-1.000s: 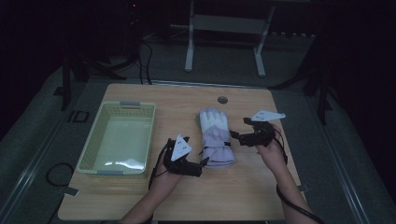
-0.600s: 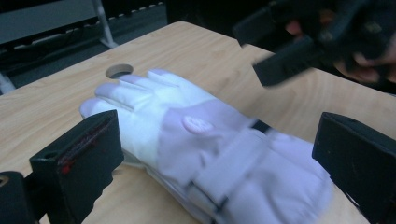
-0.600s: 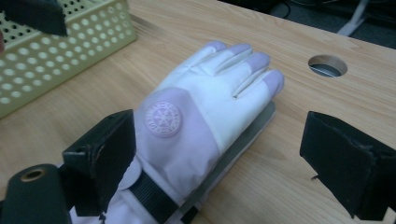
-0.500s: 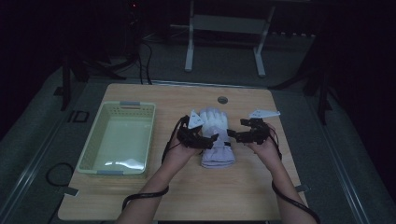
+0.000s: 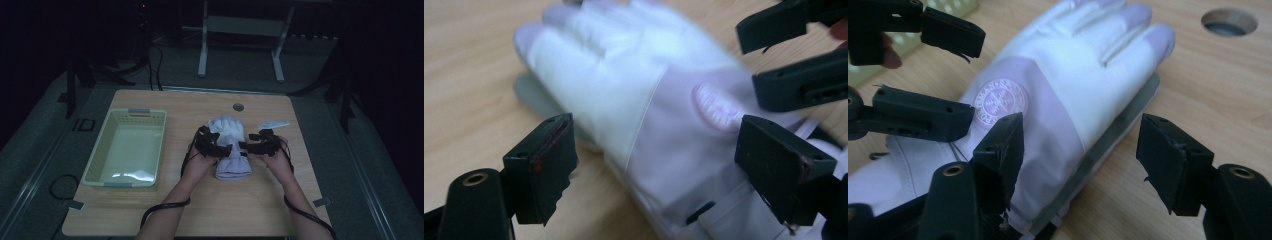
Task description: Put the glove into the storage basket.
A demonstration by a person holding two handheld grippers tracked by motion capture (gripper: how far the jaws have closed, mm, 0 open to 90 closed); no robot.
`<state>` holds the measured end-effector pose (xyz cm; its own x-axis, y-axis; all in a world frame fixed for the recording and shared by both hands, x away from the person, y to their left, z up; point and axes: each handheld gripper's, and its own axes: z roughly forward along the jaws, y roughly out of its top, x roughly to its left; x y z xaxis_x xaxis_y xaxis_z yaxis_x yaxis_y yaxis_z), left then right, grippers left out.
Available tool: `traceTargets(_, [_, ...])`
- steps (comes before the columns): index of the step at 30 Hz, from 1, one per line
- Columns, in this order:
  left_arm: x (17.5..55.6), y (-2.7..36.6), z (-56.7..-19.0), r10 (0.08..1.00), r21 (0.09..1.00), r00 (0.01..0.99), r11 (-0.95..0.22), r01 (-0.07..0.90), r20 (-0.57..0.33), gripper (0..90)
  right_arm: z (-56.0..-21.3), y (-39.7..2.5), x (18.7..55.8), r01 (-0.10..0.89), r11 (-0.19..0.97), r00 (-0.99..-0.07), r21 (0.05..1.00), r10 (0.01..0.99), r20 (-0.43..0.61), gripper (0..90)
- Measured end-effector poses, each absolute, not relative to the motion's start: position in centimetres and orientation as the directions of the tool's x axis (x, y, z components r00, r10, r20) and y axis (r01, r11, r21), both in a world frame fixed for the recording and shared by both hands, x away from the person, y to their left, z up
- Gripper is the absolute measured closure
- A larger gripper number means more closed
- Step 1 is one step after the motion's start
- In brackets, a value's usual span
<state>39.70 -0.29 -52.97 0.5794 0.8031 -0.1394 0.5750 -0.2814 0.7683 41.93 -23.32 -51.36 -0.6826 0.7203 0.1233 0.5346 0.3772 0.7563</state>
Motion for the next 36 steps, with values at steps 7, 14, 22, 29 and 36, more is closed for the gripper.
traceTargets(7, [40.3, 0.2, -55.2, 0.807, 0.699, 0.548, -0.26, 0.666, -0.221, 15.6, -53.7, -22.4, 42.2, 0.591, 0.419, -0.673, 0.69, 0.727, 0.135, 39.7])
traceTargets(14, [41.3, 0.5, -56.3, 0.782, 0.663, 0.544, -0.237, 0.71, -0.304, 13.0, -54.5, -22.2, 42.8, 0.647, 0.414, -0.656, 0.64, 0.731, 0.19, 44.7])
traceTargets(22, [41.9, 1.1, -56.5, 0.683, 0.643, 0.592, -0.231, 0.73, -0.427, 42.3, -54.5, -22.1, 43.1, 0.682, 0.41, -0.656, 0.606, 0.71, 0.257, 67.7])
traceTargets(29, [41.4, 0.9, -55.5, 0.677, 0.654, 0.605, -0.237, 0.719, -0.42, 65.6, -53.6, -21.3, 42.0, 0.639, 0.428, -0.654, 0.639, 0.74, 0.158, 80.7])
traceTargets(36, [40.7, 1.1, -53.7, 0.662, 0.666, 0.627, -0.251, 0.703, -0.412, 70.5, -52.0, -21.3, 41.0, 0.612, 0.427, -0.66, 0.666, 0.74, 0.131, 81.3])
